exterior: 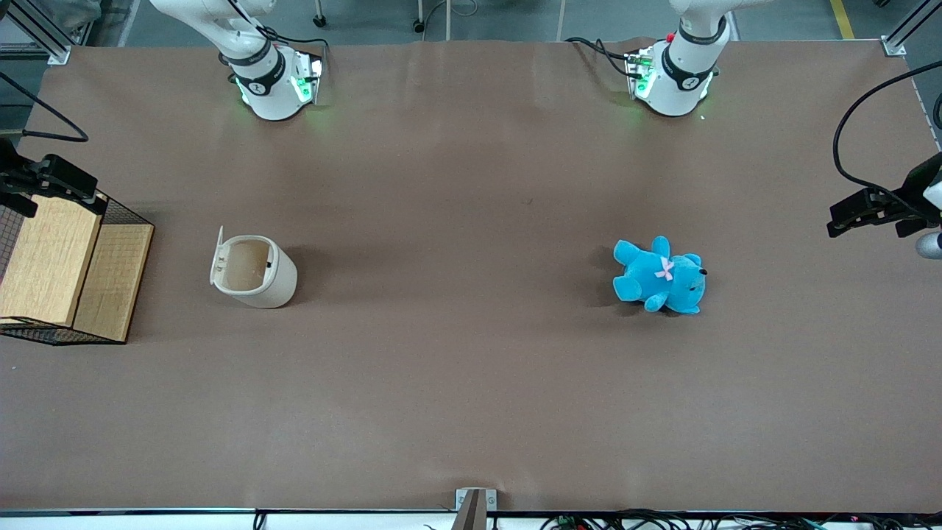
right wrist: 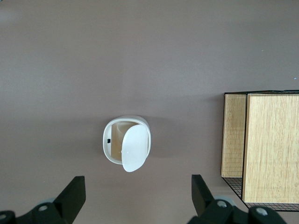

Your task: Open trash can with right arm

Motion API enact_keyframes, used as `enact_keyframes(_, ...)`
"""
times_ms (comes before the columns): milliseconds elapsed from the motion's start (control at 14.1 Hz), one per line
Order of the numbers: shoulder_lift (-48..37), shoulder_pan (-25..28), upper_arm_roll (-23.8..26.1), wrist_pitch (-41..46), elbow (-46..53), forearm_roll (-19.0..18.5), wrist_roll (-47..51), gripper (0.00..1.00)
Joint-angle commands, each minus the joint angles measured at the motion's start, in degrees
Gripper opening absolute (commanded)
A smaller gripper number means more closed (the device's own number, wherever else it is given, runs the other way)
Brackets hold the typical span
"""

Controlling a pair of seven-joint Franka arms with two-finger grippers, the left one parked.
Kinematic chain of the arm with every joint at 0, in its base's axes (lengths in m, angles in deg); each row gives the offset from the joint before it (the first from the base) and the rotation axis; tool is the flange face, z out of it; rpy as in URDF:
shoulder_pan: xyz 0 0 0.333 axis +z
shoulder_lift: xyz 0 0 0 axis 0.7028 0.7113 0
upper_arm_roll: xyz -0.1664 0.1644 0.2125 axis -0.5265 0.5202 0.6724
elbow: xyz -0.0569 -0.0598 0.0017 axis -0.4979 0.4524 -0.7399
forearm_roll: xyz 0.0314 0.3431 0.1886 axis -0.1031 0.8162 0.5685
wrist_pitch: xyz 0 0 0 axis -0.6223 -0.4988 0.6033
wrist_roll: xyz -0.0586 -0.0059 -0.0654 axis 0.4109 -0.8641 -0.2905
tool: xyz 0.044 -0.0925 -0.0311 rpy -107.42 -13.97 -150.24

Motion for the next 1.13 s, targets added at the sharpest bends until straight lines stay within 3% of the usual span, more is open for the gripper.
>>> enact_keyframes(0,-1.75,-0.81,0.74,-0.76,-1.94,-0.26,0.36,1.00)
enact_keyframes(354,-1.66,-1.25,0.74,-0.85,-2.20,-0.35,0.36,1.00)
enact_keyframes(708,-5.52,-1.86,0.74,-5.85,-10.01,-0.35,0.28,1.00)
enact_keyframes(1062,-5.44,-1.60,1.09,-0.95,-5.99,-0.26,0.36,1.00)
